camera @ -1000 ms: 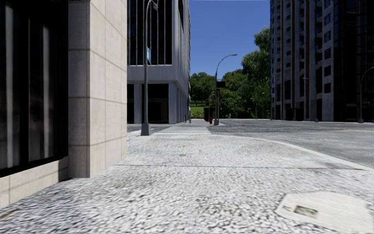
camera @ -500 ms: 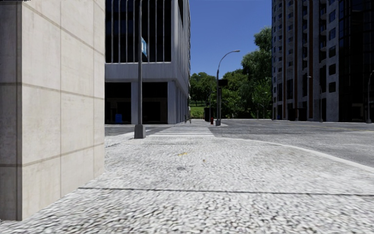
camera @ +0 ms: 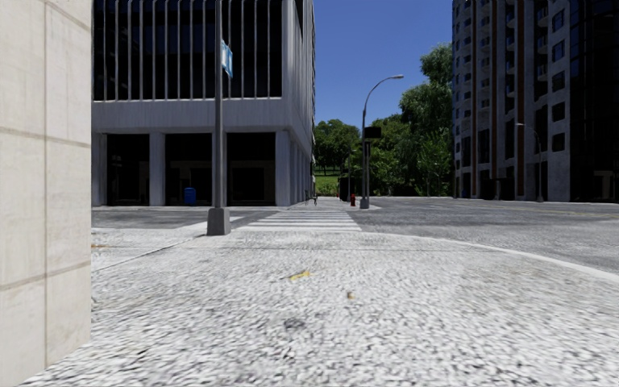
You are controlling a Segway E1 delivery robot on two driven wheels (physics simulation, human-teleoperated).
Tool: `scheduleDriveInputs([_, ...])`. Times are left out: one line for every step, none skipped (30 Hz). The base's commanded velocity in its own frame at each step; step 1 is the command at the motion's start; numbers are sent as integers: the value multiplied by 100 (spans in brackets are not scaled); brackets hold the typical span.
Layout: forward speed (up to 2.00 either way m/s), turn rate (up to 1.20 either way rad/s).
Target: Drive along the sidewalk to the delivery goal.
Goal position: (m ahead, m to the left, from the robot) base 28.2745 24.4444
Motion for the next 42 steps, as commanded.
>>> scheduleDriveInputs([200,0])
scheduleDriveInputs([200,0])
scheduleDriveInputs([200,0])
scheduleDriveInputs([200,0])
scheduleDriveInputs([200,0])
scheduleDriveInputs([200,0])
scheduleDriveInputs([200,0])
scheduleDriveInputs([200,0])
scheduleDriveInputs([200,0])
scheduleDriveInputs([200,0])
scheduleDriveInputs([200,0])
scheduleDriveInputs([200,0])
scheduleDriveInputs([200,0])
scheduleDriveInputs([200,0])
scheduleDriveInputs([200,0])
scheduleDriveInputs([200,0])
scheduleDriveInputs([200,0])
scheduleDriveInputs([200,0])
scheduleDriveInputs([200,0])
scheduleDriveInputs([200,0])
scheduleDriveInputs([200,0])
scheduleDriveInputs([200,0])
scheduleDriveInputs([200,0])
scheduleDriveInputs([200,0])
scheduleDriveInputs([200,0])
scheduleDriveInputs([200,0])
scheduleDriveInputs([200,0])
scheduleDriveInputs([200,0])
scheduleDriveInputs([200,0])
scheduleDriveInputs([200,0])
scheduleDriveInputs([200,0])
scheduleDriveInputs([200,0])
scheduleDriveInputs([200,0])
scheduleDriveInputs([200,0])
scheduleDriveInputs([200,0])
scheduleDriveInputs([200,0])
scheduleDriveInputs([200,0])
scheduleDriveInputs([200,0])
scheduleDriveInputs([200,0])
scheduleDriveInputs([200,0])
scheduleDriveInputs([200,0])
scheduleDriveInputs([200,0])
